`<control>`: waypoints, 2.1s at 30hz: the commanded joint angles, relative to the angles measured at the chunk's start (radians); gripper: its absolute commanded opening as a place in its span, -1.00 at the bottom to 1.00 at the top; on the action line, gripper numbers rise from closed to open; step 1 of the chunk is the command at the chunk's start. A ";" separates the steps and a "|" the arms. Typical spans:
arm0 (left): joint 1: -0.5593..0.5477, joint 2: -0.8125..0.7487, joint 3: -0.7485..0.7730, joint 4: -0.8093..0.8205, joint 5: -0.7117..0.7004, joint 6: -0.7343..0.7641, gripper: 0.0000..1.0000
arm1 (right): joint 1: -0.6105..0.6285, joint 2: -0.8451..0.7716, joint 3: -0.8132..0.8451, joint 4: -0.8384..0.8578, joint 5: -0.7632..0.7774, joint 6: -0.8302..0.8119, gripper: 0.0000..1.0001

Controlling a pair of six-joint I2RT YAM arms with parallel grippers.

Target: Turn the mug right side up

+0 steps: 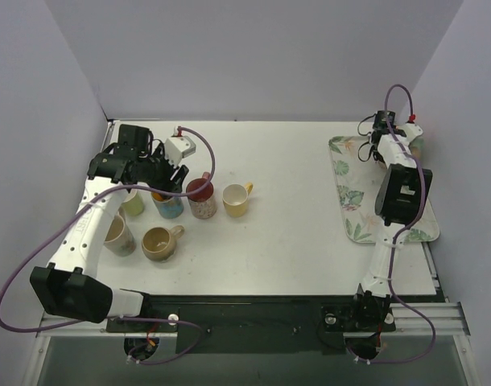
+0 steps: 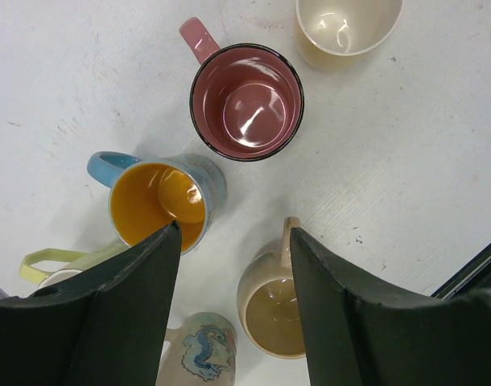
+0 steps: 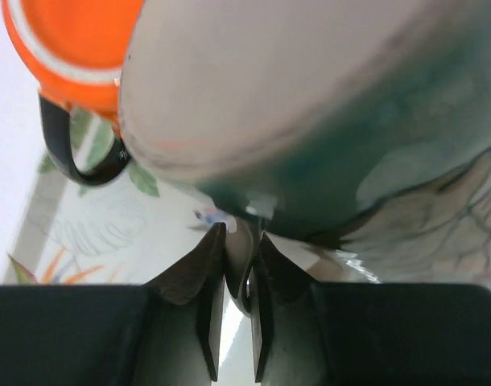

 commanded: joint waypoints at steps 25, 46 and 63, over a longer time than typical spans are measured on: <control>-0.358 -0.377 -0.235 0.439 0.175 -0.130 0.74 | 0.382 -1.279 -0.843 0.312 -0.313 0.230 -1.00; -0.652 -0.625 -0.901 1.474 -0.288 0.178 0.78 | 1.180 -1.172 -0.799 0.768 0.023 0.434 -1.00; -0.676 -0.553 -1.081 1.972 -0.401 0.310 0.73 | 1.283 -1.019 -0.705 0.825 -0.072 0.457 -1.00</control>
